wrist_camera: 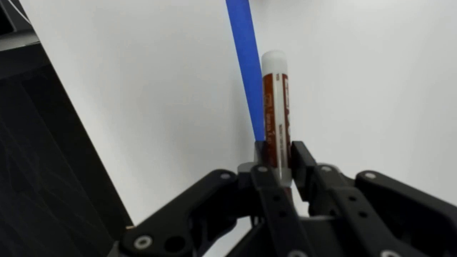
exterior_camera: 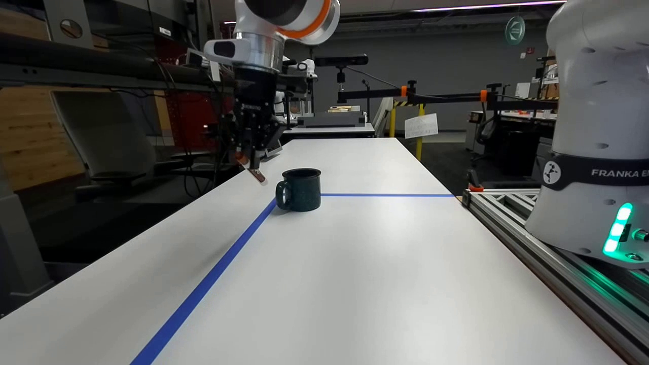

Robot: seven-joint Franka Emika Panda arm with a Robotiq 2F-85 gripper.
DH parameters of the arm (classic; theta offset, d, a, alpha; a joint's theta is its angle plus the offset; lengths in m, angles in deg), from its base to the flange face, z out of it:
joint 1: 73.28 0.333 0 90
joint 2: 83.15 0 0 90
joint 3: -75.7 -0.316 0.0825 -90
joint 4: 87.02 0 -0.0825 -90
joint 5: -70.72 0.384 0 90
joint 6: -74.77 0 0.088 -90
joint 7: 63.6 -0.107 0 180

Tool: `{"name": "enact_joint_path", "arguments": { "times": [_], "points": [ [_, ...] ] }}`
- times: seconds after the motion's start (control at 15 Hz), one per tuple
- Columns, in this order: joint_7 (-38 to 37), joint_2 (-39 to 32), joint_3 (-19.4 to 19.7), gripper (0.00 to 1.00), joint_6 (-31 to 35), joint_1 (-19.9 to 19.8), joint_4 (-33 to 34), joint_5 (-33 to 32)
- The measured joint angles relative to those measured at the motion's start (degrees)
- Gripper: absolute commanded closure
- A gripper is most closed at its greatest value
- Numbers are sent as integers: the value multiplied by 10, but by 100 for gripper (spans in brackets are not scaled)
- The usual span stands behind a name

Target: Take the marker out of the cup

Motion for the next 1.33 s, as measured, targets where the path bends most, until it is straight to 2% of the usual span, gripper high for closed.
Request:
{"name": "enact_joint_path", "arguments": {
  "times": [0.4,0.87,1.07,1.33],
  "points": [
    [-64,-61,6,95,31,23,-2,-154],
    [-186,-108,42,95,72,56,-2,-332],
    [-223,-120,47,95,78,61,-1,-370],
    [-227,-133,40,95,79,58,-1,-372]
  ]
}}
